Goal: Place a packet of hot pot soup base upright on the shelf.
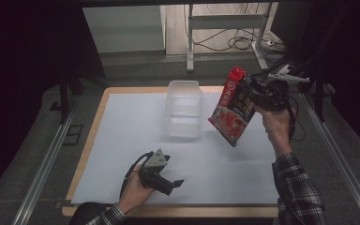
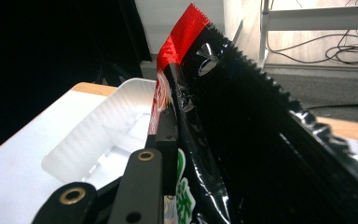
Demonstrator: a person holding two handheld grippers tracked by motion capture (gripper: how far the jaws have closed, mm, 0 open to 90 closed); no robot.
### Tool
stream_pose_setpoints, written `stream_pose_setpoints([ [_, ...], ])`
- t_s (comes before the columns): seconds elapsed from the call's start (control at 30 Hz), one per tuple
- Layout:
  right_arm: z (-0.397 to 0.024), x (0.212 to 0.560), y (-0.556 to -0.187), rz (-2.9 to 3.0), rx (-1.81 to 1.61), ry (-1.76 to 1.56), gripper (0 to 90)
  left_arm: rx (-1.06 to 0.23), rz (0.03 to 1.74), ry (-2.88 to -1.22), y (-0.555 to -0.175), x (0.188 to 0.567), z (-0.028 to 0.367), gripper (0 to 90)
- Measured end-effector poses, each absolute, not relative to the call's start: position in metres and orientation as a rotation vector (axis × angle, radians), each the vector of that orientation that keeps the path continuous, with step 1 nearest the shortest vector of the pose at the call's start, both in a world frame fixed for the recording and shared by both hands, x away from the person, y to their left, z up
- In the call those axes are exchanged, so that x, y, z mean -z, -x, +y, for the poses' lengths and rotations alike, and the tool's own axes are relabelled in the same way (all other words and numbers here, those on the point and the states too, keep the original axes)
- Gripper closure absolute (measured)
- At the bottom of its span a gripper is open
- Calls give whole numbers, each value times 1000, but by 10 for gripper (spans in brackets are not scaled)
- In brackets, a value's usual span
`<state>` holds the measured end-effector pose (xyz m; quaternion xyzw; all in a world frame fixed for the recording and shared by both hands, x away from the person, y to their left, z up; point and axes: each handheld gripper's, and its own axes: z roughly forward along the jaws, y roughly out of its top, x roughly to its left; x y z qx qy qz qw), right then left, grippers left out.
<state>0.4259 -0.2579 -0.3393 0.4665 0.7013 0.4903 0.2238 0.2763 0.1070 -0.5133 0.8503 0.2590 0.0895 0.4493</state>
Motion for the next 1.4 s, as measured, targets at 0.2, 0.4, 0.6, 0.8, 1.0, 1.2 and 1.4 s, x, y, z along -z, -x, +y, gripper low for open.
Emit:
stream_pose_setpoints([
  [0.2,-249,335,-440,1938,-1357,-1273,724,-240,655,-2103,-269,518,117,0],
  [0.4,-239,331,-455,1939,-1383,-1263,724,-228,658,-2103,-268,520,120,0],
  [0.6,-223,326,-467,1953,-1398,-1228,724,-236,645,-2114,-266,520,118,0],
  [0.8,-208,323,-477,1969,-1423,-1204,724,-238,659,-2101,-267,521,120,0],
  [1.0,-196,322,-482,1983,-1433,-1184,724,-241,656,-2102,-266,520,120,0],
  [1.2,-176,325,-489,2018,-1447,-1152,724,-242,651,-2112,-266,520,119,0],
  [1.4,-157,328,-496,2043,-1454,-1123,724,-242,651,-2123,-266,521,119,0],
])
